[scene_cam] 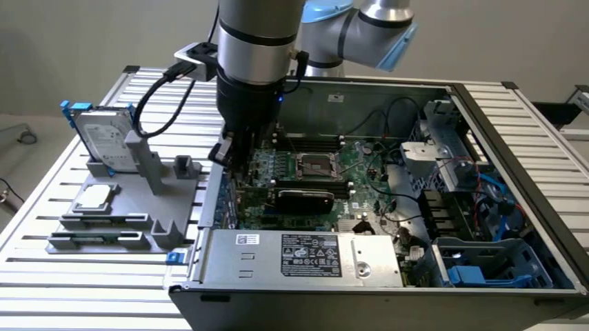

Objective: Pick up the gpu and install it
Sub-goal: 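Press down on the gpu until it lock into place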

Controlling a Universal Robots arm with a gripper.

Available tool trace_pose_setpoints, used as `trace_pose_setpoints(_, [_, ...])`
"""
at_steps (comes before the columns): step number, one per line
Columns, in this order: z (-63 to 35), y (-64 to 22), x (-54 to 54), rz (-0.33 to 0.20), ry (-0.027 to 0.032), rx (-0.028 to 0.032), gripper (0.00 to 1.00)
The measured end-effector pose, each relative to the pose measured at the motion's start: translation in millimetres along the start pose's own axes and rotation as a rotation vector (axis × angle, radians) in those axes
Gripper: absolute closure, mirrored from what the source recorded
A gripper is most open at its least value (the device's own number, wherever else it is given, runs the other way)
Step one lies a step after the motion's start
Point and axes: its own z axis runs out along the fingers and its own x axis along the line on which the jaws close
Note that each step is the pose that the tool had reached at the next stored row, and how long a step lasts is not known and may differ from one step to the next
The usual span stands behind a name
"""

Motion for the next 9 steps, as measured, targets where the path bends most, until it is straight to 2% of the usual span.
trace_pose_setpoints(3, [-0.8,-3.7,-1.7,0.000,0.0004,-0.0010,0.89])
trace_pose_setpoints(9, [0.2,-4.4,-2.3,0.000,0.0003,-0.0010,0.89])
